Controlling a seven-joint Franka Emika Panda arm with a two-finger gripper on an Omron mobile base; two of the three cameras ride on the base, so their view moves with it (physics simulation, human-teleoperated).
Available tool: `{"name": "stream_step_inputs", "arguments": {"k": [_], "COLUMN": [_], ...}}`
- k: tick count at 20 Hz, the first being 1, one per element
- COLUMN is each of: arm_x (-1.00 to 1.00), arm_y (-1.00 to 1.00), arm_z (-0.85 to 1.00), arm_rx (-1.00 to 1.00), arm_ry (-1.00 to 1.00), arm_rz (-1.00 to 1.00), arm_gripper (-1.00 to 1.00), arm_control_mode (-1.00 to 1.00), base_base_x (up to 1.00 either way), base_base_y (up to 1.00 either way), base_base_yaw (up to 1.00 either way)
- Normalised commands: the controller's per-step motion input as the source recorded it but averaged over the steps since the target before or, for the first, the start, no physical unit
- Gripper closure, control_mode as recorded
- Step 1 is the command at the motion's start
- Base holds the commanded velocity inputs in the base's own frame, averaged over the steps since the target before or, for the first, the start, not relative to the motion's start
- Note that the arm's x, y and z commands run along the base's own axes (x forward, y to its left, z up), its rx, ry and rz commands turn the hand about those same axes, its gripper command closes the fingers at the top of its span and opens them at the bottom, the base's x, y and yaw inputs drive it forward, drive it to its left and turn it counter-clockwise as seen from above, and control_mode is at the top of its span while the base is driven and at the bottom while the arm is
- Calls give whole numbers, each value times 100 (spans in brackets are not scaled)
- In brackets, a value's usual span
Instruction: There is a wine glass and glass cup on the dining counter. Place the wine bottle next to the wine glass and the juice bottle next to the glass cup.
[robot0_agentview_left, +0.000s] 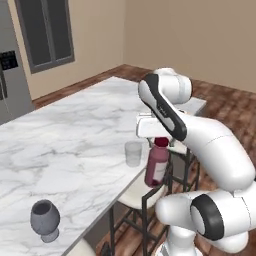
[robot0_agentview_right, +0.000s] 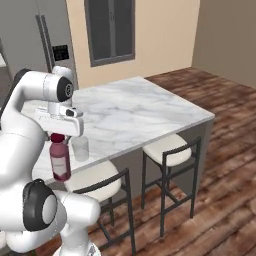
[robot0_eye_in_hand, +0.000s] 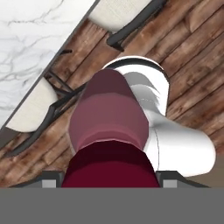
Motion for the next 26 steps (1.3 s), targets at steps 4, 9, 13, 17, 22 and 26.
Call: {"name": "stream_step_inputs", "arguments": {"k": [4,9,13,17,22,26], "arm_x": [0,0,0,0,0,0], "arm_y": [0,0,0,0,0,0], "arm_z": [0,0,0,0,0,0], "arm_rx": [0,0,0,0,0,0], "arm_ry": [0,0,0,0,0,0], "arm_rz": [0,0,0,0,0,0], "arm_gripper": [100,100,100,100,100,100], "arm_control_mode": [100,100,100,100,100,100], "base_base_x": [-2,17,23,0,0,0], "base_base_y": [13,5,-2,0,0,0], "base_base_yaw": [53,39,12,0,0,0]}}
